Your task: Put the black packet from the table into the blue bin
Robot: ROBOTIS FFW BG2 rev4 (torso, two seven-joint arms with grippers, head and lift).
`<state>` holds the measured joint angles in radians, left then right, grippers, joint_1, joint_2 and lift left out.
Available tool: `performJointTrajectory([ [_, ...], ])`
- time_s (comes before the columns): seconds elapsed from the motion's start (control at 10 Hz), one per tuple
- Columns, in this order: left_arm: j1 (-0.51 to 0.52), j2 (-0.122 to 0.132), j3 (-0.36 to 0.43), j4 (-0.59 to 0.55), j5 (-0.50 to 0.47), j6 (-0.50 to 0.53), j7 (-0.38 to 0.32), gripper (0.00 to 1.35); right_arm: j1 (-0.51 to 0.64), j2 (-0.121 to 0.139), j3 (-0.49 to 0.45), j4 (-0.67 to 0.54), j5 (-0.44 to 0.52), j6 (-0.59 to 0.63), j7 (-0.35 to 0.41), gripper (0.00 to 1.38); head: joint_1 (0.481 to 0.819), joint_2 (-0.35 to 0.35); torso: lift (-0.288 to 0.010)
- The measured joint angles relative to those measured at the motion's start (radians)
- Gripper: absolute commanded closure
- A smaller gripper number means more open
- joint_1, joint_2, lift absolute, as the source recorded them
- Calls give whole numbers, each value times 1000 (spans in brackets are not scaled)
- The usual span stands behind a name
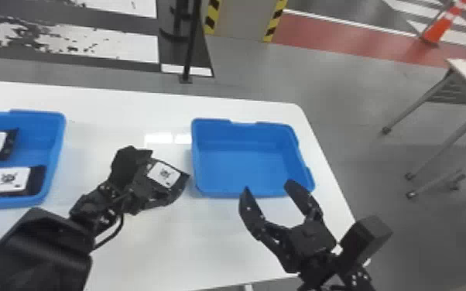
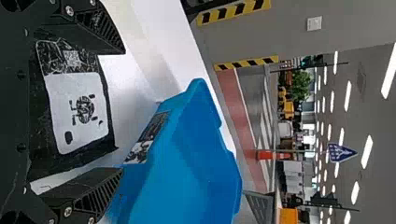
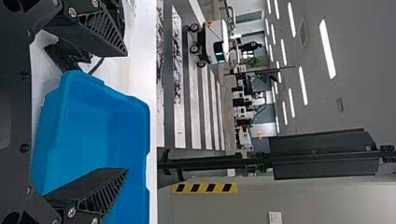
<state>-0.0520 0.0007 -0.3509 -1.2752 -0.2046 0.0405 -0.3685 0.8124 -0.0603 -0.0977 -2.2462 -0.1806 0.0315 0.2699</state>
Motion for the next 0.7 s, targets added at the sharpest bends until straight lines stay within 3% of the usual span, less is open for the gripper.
performJointTrajectory([
  [0.2,-29,-1,-1,52,-36,2,9,229,0,0,0,2,-3,0,1,136,695,-302,-110],
  [0.3,-36,-1,-8,61,-38,27,10,449,0,0,0,3,-4,-1,2,136,695,-301,-110],
  [0.4,-40,-1,-19,64,-33,62,11,825,0,0,0,4,-5,-1,3,136,695,-303,-110],
  [0.5,-41,-1,-25,66,-33,66,11,1036,0,0,0,5,-5,0,3,136,695,-306,-110],
  [0.6,-40,-1,-28,67,-43,27,11,1228,0,0,0,6,-6,0,3,136,695,-308,-110],
  [0.7,-40,-1,-27,67,-68,-32,11,1216,0,0,0,10,-9,0,3,136,695,-316,-110],
])
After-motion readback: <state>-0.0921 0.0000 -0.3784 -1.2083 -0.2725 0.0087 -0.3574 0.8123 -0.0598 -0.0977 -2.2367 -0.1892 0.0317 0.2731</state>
